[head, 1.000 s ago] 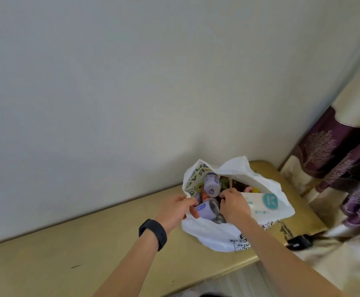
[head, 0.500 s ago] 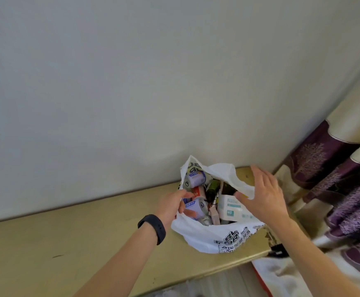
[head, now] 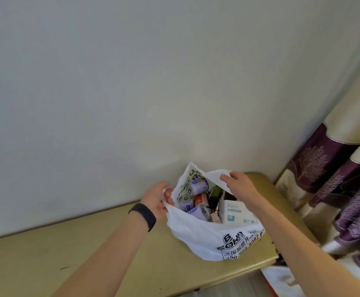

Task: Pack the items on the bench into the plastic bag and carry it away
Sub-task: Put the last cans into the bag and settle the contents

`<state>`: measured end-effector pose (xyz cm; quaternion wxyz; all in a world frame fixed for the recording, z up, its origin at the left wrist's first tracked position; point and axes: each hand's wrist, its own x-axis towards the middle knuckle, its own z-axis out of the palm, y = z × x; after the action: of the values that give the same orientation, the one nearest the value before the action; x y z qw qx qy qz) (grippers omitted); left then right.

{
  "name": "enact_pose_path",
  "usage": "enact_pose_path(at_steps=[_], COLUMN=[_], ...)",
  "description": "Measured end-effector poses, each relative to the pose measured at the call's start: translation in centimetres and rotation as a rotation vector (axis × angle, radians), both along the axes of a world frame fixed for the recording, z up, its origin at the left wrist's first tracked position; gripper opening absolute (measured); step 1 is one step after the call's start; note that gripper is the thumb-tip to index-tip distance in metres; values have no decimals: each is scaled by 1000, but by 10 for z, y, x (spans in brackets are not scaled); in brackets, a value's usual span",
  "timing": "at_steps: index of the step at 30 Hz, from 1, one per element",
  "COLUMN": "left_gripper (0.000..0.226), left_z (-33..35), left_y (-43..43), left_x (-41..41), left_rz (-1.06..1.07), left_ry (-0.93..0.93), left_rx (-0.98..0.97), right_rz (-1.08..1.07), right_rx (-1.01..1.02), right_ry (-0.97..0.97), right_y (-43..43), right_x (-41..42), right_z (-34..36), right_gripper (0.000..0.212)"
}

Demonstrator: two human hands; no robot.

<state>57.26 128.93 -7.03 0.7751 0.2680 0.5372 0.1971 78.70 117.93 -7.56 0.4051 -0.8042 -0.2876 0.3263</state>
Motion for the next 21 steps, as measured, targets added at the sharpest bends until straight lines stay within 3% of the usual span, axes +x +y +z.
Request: enact_pose_path(at_steps=[4, 8, 11, 15, 21], left_gripper=[22, 29, 34, 30, 28], left_z=[69, 114, 93, 32, -3], left_y=[35, 30, 11, 17, 2], left_x=[17, 13, -12, -68, -106], left_rz=[-48, -317, -320, -92, -134], left_ry=[1, 115, 113, 95, 190], left_rx=[136, 511, 535, 368, 325], right_rz=[-66, -579, -835, -786, -445], right_rx=[212, 496, 522, 473, 374], right_ry=[-36, 311, 555, 734, 713], right_y=[18, -24, -75, -88, -57], right_x=[8, 69, 87, 48, -5], right_z=[51, 52, 9, -34, -20], right_gripper=[26, 22, 21, 28, 46])
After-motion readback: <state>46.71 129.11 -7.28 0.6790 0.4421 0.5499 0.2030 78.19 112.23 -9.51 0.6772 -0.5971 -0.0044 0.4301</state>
